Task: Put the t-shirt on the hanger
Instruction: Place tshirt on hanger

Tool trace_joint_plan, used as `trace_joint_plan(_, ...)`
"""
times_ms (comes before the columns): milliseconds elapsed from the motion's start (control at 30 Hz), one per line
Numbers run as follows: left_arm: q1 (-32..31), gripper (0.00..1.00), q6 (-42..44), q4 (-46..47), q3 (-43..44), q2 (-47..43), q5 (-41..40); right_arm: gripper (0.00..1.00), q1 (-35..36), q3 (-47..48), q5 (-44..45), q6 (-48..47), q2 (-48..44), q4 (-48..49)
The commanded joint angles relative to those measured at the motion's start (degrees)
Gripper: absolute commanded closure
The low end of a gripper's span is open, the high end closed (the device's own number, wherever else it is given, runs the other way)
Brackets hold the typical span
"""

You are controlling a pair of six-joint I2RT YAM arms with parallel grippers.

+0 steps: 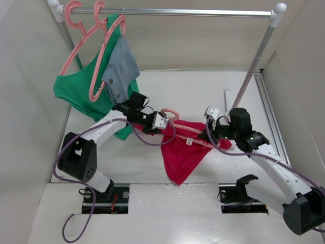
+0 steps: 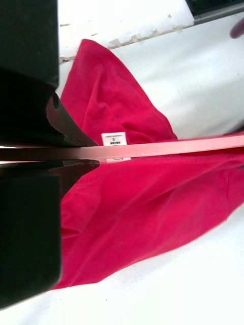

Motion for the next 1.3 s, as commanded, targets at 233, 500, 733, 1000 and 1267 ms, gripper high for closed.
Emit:
trace_joint_plan(233,-0.62,1.00,-3.27,-5.29,7.16,-0.54,9.04,1.00,-0.30,2.52,-0.98,-0.99,0.45,3.39)
trace_joint_plan(500,-0.62,1.00,-3.28,-9.07,8.49,-3.53,7.55,0.80,1.55,3.76,3.85,-1.51,3.52,2.07)
trace_joint_plan(733,-0.62,1.00,5.50,-11.62,5.24,-6.43,3.16,0.31,1.03,4.99,3.77,-0.65,4.07,1.53)
trace_joint_plan(1000,-1.14,1.00,20.97,-15.92,1.03,-8.18,-3.68,0.30,-5.65,4.99,-2.70,8.75,0.98,12.34)
trace_joint_plan(1267,-1.67,1.00,10.91,-6.98,-0.83,-8.28,-6.42,0.29,-6.10,5.69,-19.25,9.55,1.51,17.63)
